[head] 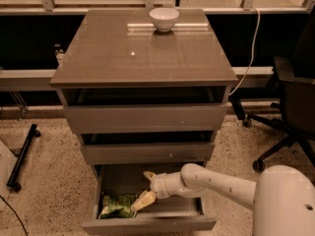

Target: Pick green jalapeno chip bag from bottom drawer and place on counter

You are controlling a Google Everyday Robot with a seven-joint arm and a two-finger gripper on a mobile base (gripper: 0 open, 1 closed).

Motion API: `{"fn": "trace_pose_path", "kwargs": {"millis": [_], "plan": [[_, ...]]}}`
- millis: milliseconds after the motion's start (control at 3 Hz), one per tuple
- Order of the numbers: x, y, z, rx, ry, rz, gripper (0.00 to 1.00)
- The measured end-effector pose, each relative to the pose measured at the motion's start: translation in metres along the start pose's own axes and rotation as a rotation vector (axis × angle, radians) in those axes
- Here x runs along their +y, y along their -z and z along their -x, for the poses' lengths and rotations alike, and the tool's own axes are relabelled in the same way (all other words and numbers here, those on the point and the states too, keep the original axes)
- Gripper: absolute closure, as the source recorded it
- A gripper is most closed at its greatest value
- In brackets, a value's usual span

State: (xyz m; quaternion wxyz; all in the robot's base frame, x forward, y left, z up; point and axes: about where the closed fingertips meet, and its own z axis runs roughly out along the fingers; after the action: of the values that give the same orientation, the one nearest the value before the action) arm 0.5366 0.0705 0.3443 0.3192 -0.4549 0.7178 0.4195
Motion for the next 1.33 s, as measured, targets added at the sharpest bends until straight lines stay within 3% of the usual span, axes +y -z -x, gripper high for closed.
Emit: {"fn": "trace_pose_path", "kwargs": {"millis": [333, 1000, 1333], "plan": [[-0.008, -0.019, -0.005, -0.020, -0.006, -0.005, 0.00], [-0.039, -0.074, -0.028, 0.028, -0.022, -0.005, 0.00], [-0.055, -0.099, -0.041, 0.053, -0.024, -0.033, 0.00]]}}
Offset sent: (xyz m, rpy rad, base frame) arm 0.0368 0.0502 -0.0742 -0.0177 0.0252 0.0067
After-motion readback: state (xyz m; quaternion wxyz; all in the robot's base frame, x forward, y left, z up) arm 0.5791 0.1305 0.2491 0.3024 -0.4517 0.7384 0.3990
